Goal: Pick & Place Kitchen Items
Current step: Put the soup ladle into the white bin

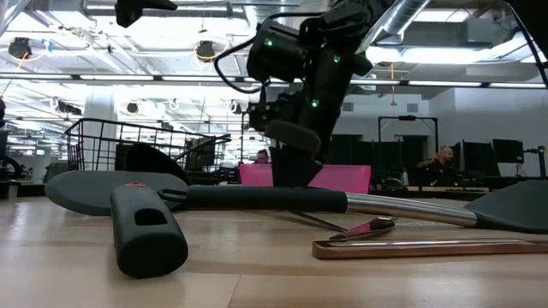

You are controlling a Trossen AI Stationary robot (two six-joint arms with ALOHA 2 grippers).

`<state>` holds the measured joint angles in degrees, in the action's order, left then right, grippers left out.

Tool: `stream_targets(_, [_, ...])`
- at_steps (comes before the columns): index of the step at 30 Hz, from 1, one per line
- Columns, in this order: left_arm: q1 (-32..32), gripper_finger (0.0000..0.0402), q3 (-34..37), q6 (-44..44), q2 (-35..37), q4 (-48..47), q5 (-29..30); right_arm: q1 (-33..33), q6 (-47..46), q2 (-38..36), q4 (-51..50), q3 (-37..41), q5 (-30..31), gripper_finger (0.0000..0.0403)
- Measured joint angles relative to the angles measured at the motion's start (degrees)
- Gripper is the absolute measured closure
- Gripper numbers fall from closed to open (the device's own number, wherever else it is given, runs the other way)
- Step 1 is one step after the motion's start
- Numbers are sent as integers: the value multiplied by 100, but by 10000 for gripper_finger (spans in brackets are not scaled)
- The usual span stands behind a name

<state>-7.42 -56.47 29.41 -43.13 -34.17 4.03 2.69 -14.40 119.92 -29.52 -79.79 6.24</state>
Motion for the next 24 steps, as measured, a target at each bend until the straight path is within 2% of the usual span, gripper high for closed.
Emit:
stream_targets(2, [0, 216, -1, 0, 0, -1, 0, -49, -39, -4, -8, 2, -13, 315])
stream_targets(3, [0, 216, 0, 0, 0, 1, 0, -66, -118, -6, -8, 2, -27, 331])
stream_targets(9, [0, 216, 0, 0, 0, 92, 2, -237, -363, -245, -100, 22, -55, 328])
stream_targets(16, [0, 205, 0, -39, 0, 319, 2, -355, -350, -1349, -165, 3, 24, 338])
stream_targets(24, [0, 155, -2, 254, 0, 389, 0, -524, -531, -2721, -65, 4, 699, 341])
